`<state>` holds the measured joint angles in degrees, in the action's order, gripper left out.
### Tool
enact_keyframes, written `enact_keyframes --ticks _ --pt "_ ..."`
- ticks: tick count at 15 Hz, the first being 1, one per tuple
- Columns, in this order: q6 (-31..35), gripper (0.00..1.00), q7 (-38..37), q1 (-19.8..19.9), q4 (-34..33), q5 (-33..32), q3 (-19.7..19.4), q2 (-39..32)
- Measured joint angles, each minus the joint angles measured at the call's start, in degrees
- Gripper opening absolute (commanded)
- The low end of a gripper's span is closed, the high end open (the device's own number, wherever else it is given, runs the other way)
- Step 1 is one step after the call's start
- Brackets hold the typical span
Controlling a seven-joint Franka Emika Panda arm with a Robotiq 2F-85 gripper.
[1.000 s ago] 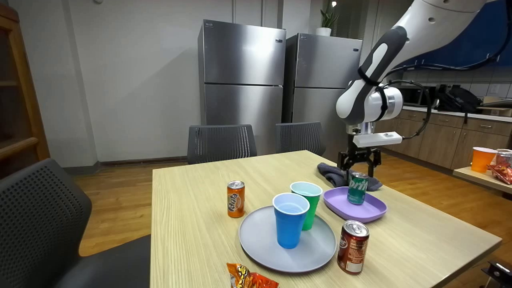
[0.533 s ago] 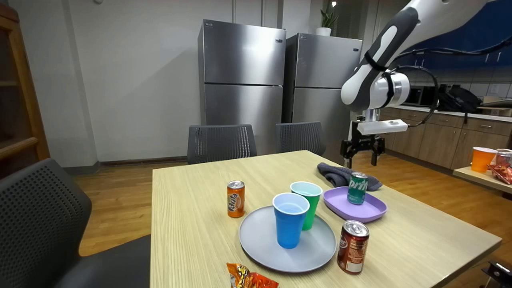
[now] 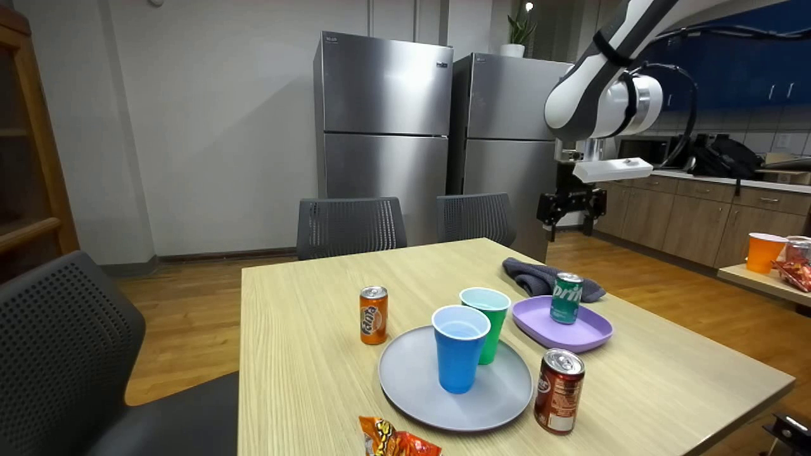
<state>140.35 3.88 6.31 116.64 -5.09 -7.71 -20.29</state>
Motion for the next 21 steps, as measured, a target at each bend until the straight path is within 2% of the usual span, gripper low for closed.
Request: enact_keyframes --ticks 6,17,21 --pt "0.0 1.0 6.26 -0.25 6.1 0.01 3.12 6.18" --pt "0.09 1.0 6.87 -0.28 7.27 0.01 3.27 7.06" --pt "0.08 1.0 6.88 -0.28 8.7 0.38 3.31 9.9"
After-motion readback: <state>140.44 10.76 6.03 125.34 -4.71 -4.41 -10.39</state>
